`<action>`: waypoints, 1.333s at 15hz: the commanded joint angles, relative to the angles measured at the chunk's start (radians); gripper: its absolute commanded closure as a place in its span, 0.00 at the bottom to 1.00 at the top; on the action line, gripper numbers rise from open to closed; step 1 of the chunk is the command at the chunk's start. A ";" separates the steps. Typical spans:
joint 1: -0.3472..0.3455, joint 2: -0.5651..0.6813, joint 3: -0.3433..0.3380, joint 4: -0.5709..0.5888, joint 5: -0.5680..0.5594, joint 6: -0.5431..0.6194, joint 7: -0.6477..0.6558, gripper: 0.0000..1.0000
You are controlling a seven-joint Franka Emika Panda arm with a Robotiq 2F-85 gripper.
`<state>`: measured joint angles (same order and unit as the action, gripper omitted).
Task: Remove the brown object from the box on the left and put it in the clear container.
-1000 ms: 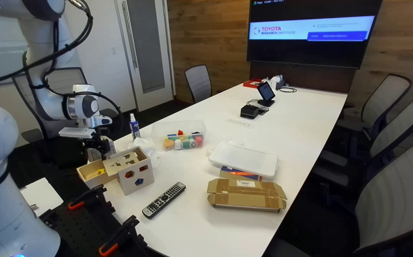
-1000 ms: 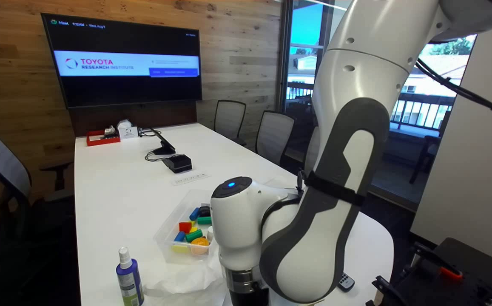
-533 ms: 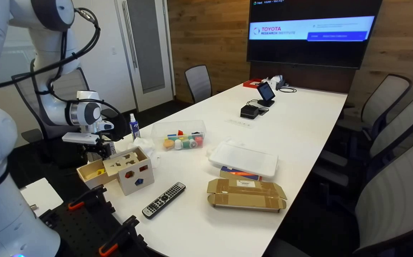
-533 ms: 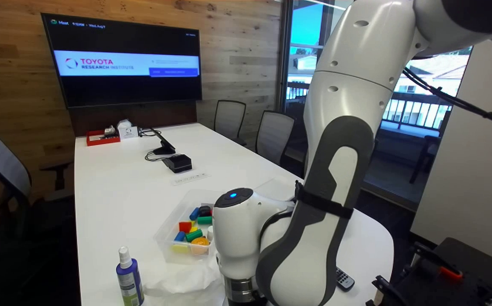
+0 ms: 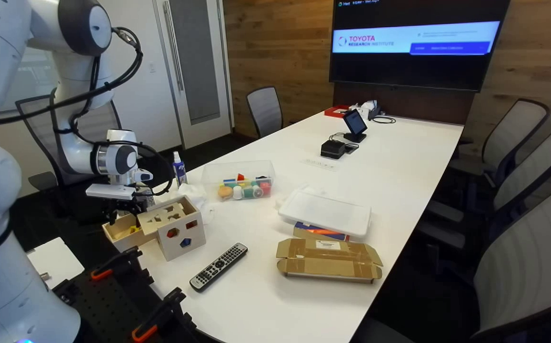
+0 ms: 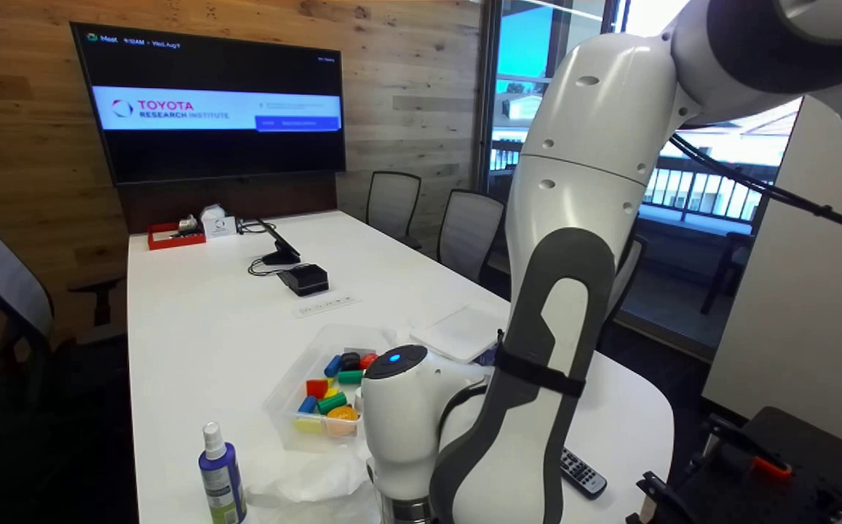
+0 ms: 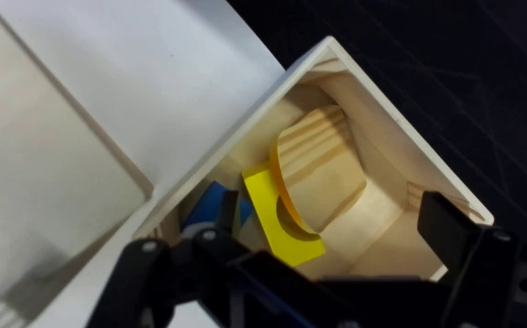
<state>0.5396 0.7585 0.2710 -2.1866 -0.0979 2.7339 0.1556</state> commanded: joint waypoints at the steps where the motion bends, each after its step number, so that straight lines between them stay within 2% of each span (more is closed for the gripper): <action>1: -0.033 0.037 0.028 0.040 0.017 -0.027 -0.053 0.00; 9: -0.074 0.073 0.055 0.055 0.047 -0.061 -0.061 0.00; 10: -0.081 0.075 0.060 0.056 0.049 -0.062 -0.064 0.25; 11: -0.089 0.077 0.065 0.057 0.051 -0.064 -0.068 0.26; 20: -0.138 0.076 0.084 0.066 0.067 -0.093 -0.099 0.97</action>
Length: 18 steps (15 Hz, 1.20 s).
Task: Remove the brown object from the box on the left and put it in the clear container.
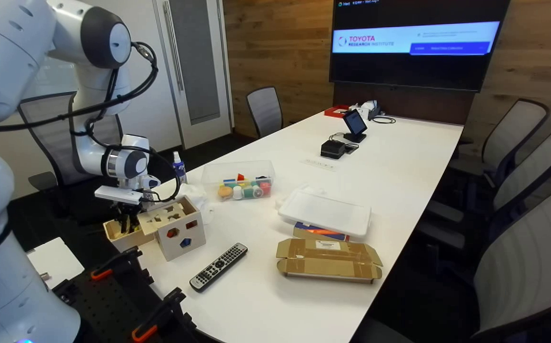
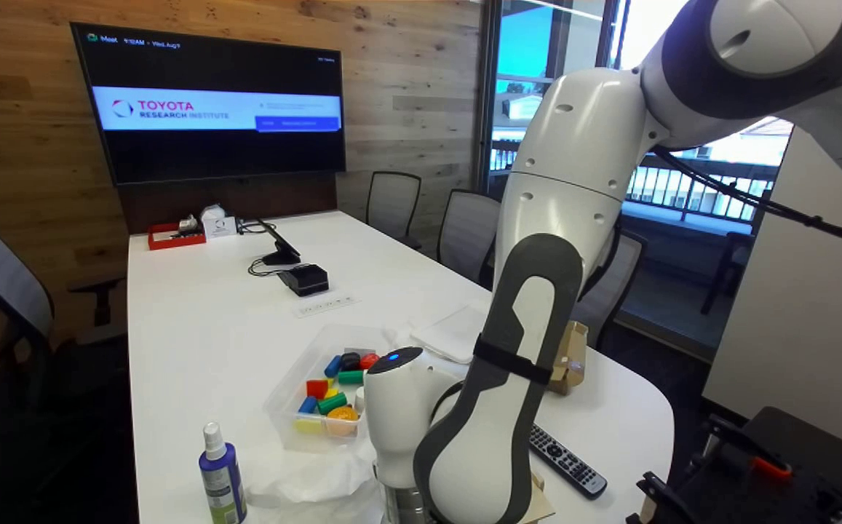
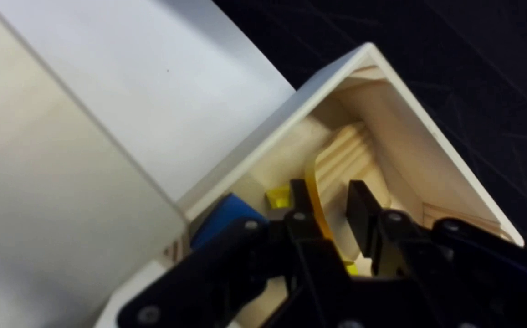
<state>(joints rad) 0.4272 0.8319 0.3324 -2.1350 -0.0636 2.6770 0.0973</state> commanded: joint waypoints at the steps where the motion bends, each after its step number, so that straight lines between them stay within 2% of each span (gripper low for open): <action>1: -0.029 0.003 0.023 0.014 0.035 -0.033 -0.042 0.99; 3: -0.047 0.000 0.037 0.010 0.051 -0.025 -0.058 0.96; 6: -0.071 -0.015 0.047 0.001 0.070 -0.018 -0.072 0.96; 11: -0.093 -0.107 0.029 -0.036 0.063 0.019 -0.069 0.98; 18: -0.133 -0.259 0.018 -0.044 0.054 -0.069 -0.113 0.98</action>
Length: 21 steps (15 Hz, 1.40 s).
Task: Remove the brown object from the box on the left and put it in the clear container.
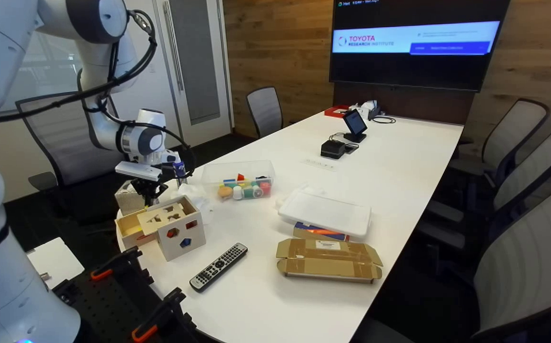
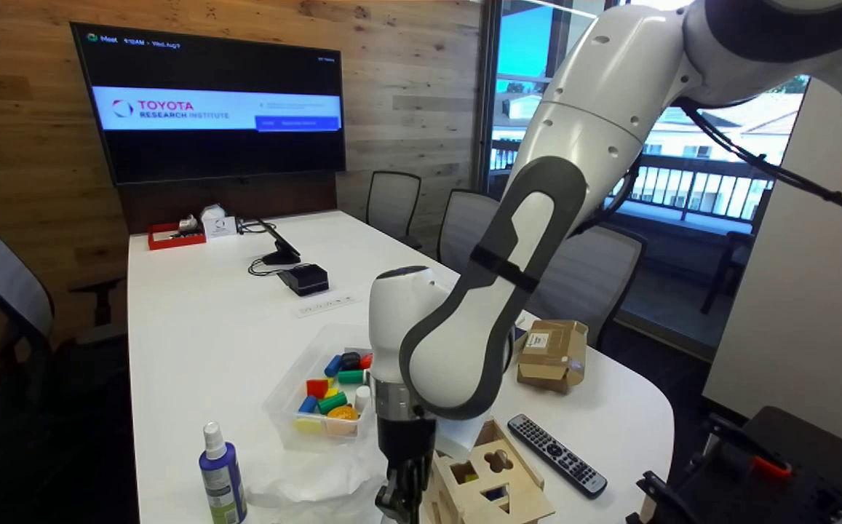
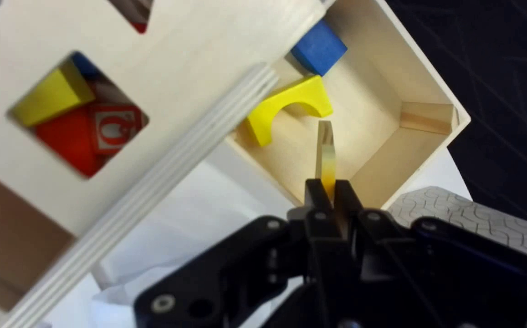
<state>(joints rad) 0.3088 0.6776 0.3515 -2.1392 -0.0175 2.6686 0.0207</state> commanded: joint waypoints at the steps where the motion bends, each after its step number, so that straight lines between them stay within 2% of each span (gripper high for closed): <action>1: -0.021 -0.129 0.001 -0.043 0.011 -0.080 -0.047 0.98; 5: -0.060 -0.251 0.011 -0.045 0.033 -0.193 -0.107 0.98; 8: -0.020 -0.301 -0.068 -0.005 -0.053 -0.209 -0.050 0.98; 10: 0.009 -0.297 -0.132 0.023 -0.156 -0.152 -0.001 0.98; 13: 0.033 -0.253 -0.226 0.085 -0.307 -0.065 0.079 0.98; 16: 0.035 -0.165 -0.290 0.185 -0.386 0.043 0.088 0.98; 19: 0.029 -0.048 -0.309 0.320 -0.376 0.104 0.043 0.98; 21: 0.028 0.036 -0.306 0.421 -0.352 0.093 0.018 0.98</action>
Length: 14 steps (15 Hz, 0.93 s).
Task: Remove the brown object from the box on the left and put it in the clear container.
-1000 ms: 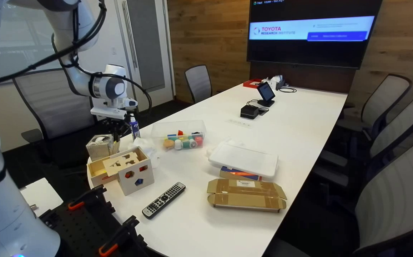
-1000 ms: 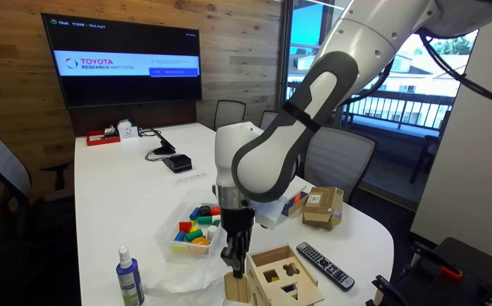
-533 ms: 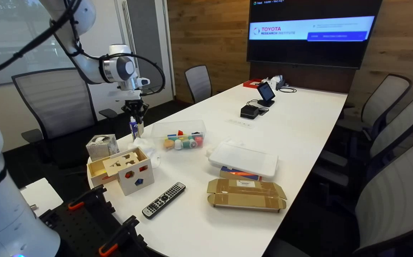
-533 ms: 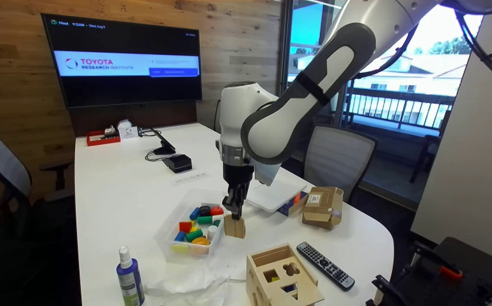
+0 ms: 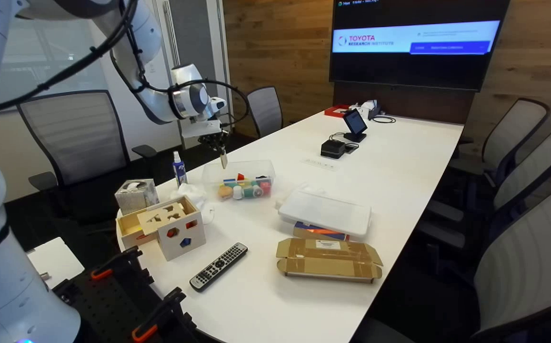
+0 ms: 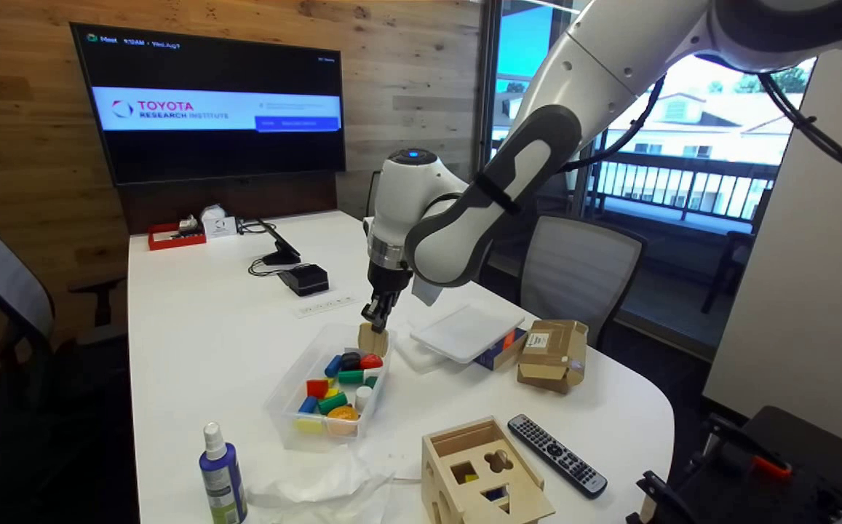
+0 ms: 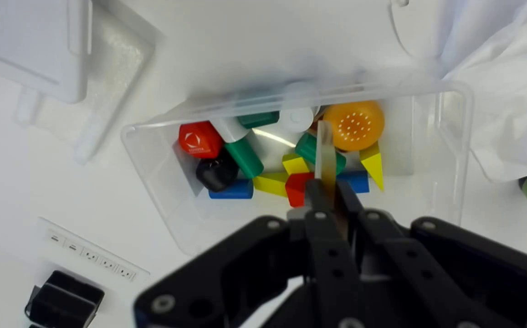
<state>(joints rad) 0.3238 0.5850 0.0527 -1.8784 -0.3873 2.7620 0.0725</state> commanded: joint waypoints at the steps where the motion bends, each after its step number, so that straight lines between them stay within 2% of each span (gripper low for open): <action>1: 0.007 0.171 0.000 0.207 0.028 -0.001 -0.053 0.98; 5: -0.006 0.318 0.026 0.373 0.082 -0.043 -0.113 0.98; 6: -0.011 0.347 0.035 0.404 0.095 -0.042 -0.132 0.66; 7: -0.009 0.372 0.034 0.431 0.102 -0.042 -0.140 0.65; 8: -0.006 0.390 0.033 0.455 0.109 -0.047 -0.144 0.60; 11: -0.002 0.411 0.027 0.495 0.125 -0.067 -0.145 0.37; 14: -0.009 0.364 0.020 0.463 0.138 -0.102 -0.130 0.15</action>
<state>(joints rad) 0.3214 0.9870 0.0723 -1.4132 -0.2766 2.7210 -0.0483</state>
